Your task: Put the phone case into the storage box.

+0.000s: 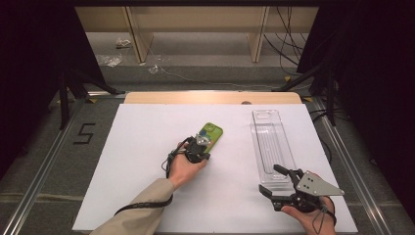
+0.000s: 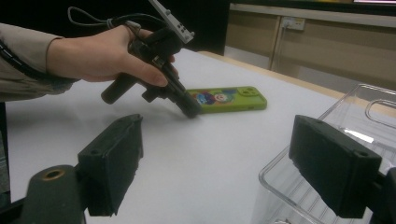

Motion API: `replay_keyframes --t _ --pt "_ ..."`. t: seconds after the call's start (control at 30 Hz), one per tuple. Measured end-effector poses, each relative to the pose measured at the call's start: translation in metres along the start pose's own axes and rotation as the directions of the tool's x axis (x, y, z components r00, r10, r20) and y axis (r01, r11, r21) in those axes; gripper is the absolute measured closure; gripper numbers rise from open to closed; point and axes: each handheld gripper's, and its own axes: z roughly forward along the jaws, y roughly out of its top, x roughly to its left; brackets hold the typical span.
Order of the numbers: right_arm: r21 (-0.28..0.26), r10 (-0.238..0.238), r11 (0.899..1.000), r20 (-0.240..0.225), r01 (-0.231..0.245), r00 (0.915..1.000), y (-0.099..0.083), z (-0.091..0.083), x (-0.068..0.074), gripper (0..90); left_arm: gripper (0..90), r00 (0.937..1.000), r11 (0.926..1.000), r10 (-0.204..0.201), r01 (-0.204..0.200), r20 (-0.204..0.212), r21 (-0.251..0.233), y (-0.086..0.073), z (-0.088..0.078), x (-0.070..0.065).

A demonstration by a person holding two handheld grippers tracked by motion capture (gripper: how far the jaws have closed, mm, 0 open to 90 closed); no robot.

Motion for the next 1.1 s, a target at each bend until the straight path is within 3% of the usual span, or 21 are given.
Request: replay_keyframes --t 0.33,0.5,0.73,0.8,0.93,1.1 --pt "-0.001 0.000 1.000 -0.002 0.000 1.0000 0.000 0.000 0.000 18.6 89.8 1.0000 0.9998 -0.001 0.002 -0.007 0.021 0.000 -0.003 0.002" --pt "0.000 0.000 1.000 -0.002 0.000 1.0000 0.000 0.000 0.000 18.7 77.4 0.9998 0.9996 -0.003 0.003 0.022 0.026 0.001 -0.011 0.002" --pt "0.002 -0.001 1.000 -0.004 0.001 1.0000 0.000 0.001 0.001 18.7 54.8 0.9988 0.9995 -0.030 0.030 -0.038 -0.011 0.018 -0.027 0.014" --pt "0.003 0.002 1.000 -0.005 -0.002 1.0000 0.000 0.001 0.000 18.6 43.2 0.9969 0.9997 -0.023 0.022 -0.075 -0.011 0.023 -0.027 0.019" --pt "0.004 0.002 1.000 -0.007 -0.002 1.0000 0.000 0.001 0.000 18.5 15.3 0.9935 0.9974 -0.036 0.042 -0.108 0.058 0.031 -0.019 0.031" --pt "0.002 0.002 1.000 -0.007 -0.002 1.0000 -0.001 0.001 0.000 18.5 1.9 0.9943 0.9911 -0.036 0.048 -0.100 0.124 0.034 -0.006 0.039"
